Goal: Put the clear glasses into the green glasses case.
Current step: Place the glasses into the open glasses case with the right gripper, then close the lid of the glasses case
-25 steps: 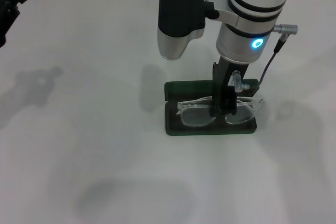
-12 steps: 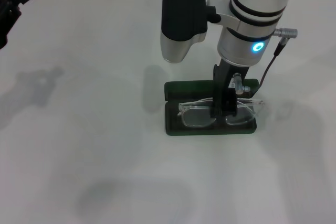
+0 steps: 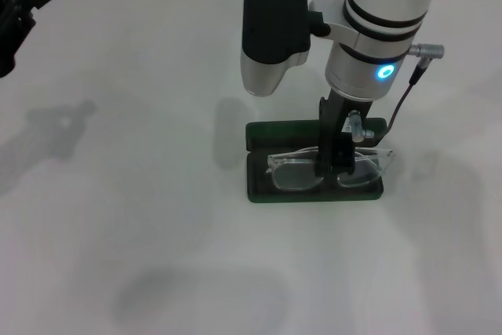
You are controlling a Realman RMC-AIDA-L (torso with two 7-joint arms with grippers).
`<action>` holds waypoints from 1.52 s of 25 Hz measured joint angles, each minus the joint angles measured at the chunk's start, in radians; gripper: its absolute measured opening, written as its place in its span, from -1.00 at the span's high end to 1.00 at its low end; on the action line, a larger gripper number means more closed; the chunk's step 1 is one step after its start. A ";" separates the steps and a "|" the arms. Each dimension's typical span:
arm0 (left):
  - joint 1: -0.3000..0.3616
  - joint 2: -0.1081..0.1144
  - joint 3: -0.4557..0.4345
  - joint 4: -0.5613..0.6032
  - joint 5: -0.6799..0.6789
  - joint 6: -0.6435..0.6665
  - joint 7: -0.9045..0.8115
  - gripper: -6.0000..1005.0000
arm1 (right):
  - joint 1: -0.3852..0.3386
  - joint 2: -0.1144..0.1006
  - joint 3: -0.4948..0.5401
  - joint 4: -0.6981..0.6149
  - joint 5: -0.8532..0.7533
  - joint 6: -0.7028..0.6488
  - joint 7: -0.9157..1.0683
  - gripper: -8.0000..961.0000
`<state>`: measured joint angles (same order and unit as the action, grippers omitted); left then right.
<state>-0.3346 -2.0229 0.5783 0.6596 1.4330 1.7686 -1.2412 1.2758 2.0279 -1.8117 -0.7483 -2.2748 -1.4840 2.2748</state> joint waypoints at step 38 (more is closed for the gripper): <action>-0.006 0.022 0.001 -0.008 0.001 0.007 -0.020 0.92 | -0.460 -0.007 0.325 -0.855 -0.028 -0.199 0.031 0.73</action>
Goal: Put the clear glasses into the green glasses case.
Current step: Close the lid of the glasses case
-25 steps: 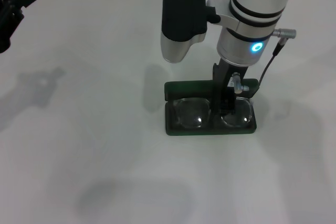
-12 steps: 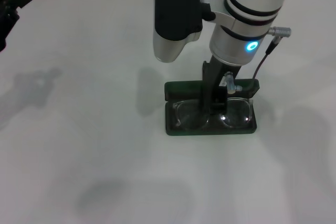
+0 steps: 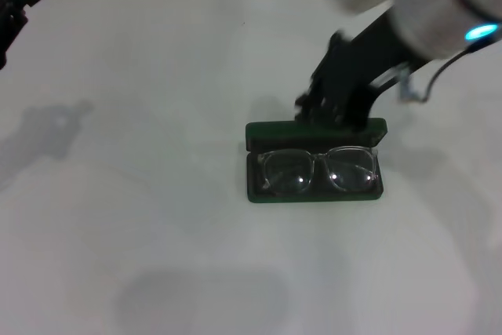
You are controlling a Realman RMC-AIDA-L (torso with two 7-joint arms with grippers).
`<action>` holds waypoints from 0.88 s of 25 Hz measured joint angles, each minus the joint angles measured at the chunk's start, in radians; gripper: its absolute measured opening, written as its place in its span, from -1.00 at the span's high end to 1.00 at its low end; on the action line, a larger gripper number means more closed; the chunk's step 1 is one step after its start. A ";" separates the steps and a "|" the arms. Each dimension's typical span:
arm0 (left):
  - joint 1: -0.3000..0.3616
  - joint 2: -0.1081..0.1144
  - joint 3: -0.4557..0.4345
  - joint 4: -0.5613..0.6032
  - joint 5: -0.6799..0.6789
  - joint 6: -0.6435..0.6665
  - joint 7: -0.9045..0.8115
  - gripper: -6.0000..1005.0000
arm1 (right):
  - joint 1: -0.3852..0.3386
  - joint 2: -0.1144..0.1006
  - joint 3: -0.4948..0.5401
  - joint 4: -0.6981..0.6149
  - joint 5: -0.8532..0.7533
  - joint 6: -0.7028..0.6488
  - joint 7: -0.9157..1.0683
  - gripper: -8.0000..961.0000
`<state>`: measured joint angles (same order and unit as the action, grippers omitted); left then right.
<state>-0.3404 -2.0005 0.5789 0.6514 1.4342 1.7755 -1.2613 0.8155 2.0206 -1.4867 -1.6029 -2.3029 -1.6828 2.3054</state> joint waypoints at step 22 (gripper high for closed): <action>-0.233 -0.064 0.260 0.004 0.116 -0.014 -0.068 0.91 | -0.488 -0.007 0.811 0.210 0.438 -0.023 -0.460 0.73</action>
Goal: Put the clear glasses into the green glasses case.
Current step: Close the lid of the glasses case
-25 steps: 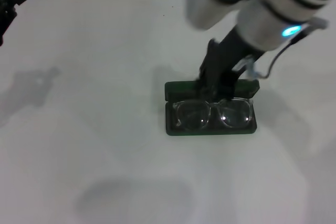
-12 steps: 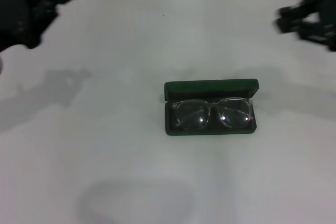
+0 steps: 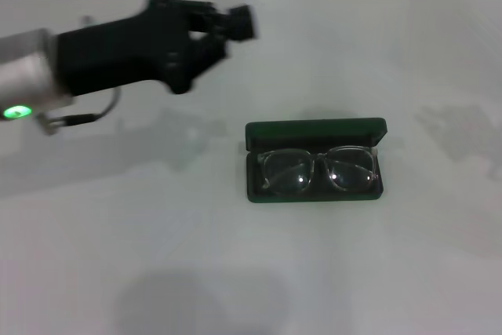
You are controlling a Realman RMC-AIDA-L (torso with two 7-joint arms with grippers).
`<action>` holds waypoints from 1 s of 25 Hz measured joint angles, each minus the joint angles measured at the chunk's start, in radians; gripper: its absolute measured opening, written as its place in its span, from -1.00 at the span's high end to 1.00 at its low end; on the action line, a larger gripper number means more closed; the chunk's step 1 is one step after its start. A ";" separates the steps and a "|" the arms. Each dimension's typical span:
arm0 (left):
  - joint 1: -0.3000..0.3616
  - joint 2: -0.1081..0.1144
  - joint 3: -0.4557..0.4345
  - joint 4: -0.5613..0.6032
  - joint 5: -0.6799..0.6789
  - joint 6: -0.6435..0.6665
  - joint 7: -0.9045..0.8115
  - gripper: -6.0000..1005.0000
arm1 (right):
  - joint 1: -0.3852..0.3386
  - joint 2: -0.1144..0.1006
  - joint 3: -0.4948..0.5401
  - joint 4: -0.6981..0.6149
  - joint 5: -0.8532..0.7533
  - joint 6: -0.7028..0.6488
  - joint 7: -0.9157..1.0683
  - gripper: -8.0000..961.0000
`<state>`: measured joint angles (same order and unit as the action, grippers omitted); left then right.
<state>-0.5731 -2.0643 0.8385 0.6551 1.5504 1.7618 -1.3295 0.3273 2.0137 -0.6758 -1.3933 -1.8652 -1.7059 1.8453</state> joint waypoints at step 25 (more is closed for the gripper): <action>-0.146 -0.033 0.438 -0.129 -0.011 -0.529 -0.074 0.71 | -0.002 -0.021 0.146 0.375 0.001 0.005 -0.197 0.73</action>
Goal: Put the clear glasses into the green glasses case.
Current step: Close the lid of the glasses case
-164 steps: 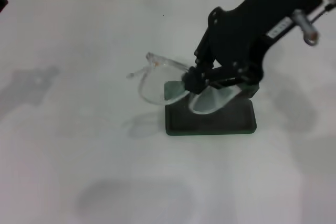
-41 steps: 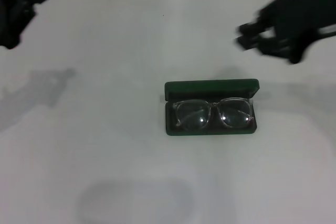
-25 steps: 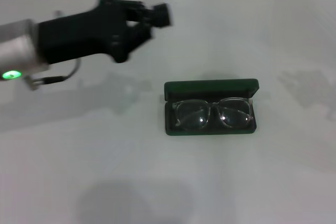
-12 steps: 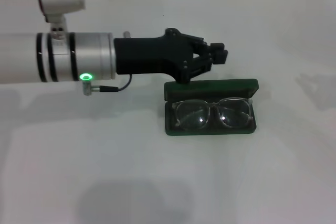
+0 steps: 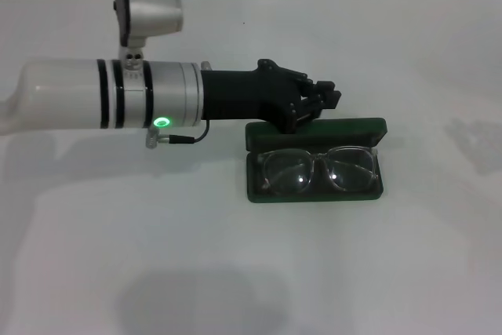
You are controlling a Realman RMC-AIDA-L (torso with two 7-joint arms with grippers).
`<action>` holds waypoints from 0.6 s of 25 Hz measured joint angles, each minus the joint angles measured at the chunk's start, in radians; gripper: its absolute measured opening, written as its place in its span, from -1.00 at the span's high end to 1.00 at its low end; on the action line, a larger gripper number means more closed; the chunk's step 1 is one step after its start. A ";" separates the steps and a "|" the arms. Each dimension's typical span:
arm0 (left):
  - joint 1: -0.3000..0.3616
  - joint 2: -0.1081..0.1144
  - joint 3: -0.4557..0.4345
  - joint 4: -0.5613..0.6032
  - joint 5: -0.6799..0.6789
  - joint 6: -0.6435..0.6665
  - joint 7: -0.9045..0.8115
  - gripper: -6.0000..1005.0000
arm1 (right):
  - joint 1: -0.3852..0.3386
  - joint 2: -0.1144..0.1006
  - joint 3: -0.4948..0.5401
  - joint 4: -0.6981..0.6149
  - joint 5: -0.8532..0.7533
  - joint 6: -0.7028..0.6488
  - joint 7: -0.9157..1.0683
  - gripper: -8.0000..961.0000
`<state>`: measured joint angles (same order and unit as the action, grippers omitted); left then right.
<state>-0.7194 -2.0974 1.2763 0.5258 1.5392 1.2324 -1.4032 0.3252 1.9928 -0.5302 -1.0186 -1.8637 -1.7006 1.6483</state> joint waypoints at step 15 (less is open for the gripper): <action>-0.030 -0.005 0.077 -0.053 -0.013 -0.098 0.014 0.69 | 0.002 -0.002 0.001 0.048 -0.001 0.002 -0.023 0.73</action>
<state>-0.7495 -2.1023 1.3532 0.4730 1.5259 1.1348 -1.3892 0.3270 1.9911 -0.5296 -0.9705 -1.8647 -1.6987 1.6249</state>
